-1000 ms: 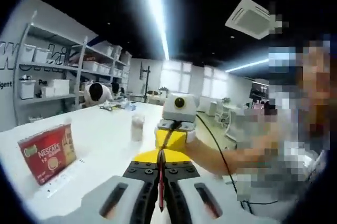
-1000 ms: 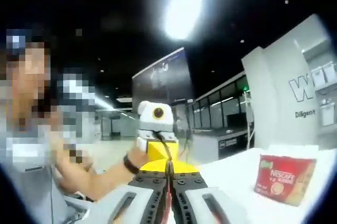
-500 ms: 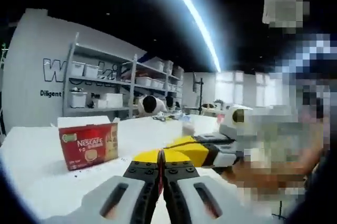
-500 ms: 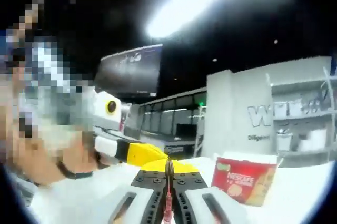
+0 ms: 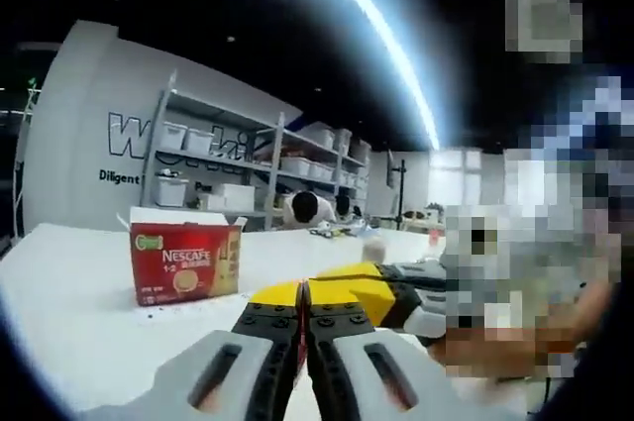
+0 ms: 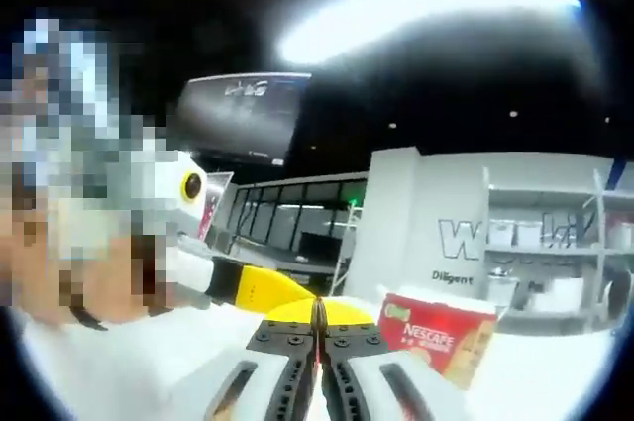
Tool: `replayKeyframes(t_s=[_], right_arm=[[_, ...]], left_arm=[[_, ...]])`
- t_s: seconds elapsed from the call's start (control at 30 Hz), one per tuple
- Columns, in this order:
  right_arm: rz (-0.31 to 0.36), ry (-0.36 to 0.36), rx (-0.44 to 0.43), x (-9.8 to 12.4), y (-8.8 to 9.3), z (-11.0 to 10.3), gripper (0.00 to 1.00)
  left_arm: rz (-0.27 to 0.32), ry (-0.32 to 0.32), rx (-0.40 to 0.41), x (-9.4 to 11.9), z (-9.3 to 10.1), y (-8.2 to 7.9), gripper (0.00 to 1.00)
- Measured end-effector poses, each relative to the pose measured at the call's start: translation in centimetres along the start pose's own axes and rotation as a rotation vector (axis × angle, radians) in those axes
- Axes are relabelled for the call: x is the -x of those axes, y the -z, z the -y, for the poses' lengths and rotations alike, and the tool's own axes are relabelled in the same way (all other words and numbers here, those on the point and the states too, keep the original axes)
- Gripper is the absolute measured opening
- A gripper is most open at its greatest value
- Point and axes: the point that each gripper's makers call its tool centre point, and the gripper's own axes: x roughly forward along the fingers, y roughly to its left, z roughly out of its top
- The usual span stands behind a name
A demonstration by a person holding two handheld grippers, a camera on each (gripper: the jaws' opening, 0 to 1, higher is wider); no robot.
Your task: Tear open the coffee pouch, take out the coffee, and pour the coffee from the pouch into the cup
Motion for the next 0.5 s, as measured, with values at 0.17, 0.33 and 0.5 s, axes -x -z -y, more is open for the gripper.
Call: replayKeyframes(t_s=[0.17, 0.33, 0.5], right_arm=[[0.01, -0.008, -0.006, 0.0, -0.1, -0.3, 0.01], [0.068, -0.039, -0.108, 0.2, -0.8, -0.4, 0.01], [0.144, -0.105, -0.297, 0.2, -1.2, -0.4, 0.01]], left_arm=[[0.011, -0.024, -0.031, 0.4, 0.1, 0.0, 0.02], [0.068, 0.046, 0.095, 0.8, 0.4, -0.7, 0.02], [0.139, 0.169, 0.346, 1.3, 0.0, -1.0, 0.02]])
